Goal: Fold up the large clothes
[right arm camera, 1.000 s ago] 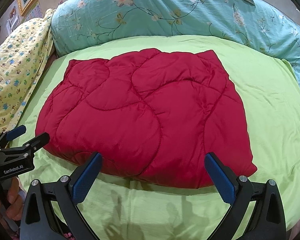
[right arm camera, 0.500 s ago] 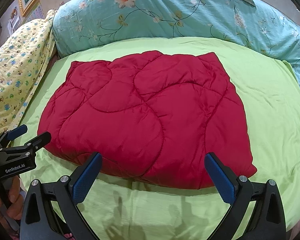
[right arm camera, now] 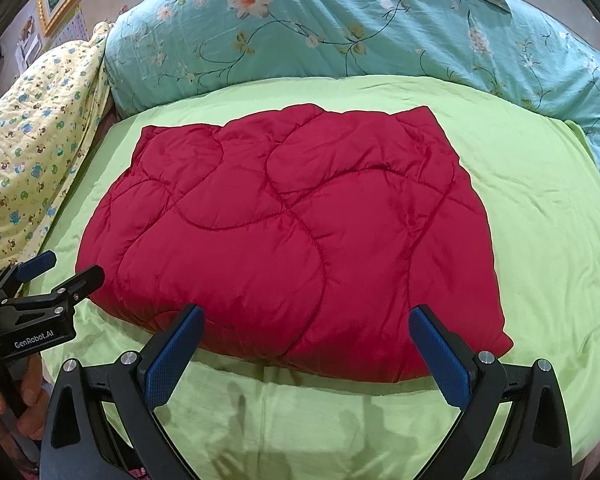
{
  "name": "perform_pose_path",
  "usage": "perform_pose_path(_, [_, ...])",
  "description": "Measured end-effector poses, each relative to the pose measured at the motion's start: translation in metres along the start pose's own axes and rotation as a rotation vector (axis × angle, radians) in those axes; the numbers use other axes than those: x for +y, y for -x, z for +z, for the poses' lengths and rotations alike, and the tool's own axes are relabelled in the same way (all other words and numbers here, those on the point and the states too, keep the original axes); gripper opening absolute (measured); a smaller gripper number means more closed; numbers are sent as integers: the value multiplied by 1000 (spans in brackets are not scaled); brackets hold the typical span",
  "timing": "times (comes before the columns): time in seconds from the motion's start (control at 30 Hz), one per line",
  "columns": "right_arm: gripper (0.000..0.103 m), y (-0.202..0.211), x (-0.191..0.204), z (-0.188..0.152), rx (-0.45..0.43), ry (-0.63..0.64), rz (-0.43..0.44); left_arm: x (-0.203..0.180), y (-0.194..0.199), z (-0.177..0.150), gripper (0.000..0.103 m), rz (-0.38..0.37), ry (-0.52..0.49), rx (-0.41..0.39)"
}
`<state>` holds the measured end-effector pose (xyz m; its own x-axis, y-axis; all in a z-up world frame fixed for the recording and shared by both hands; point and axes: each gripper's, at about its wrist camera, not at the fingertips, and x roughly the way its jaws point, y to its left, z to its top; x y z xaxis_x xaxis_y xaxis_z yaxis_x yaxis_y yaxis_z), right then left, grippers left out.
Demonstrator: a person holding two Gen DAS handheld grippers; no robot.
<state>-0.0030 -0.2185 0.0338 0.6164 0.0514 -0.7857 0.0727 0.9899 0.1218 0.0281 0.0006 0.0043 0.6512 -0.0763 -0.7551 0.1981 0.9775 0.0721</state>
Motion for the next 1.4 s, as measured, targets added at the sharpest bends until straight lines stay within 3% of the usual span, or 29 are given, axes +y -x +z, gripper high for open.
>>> perform_pose_path(1.4, [102,-8,-9,7,6,-21,7,-8,-11,6,103,-13,-5,10])
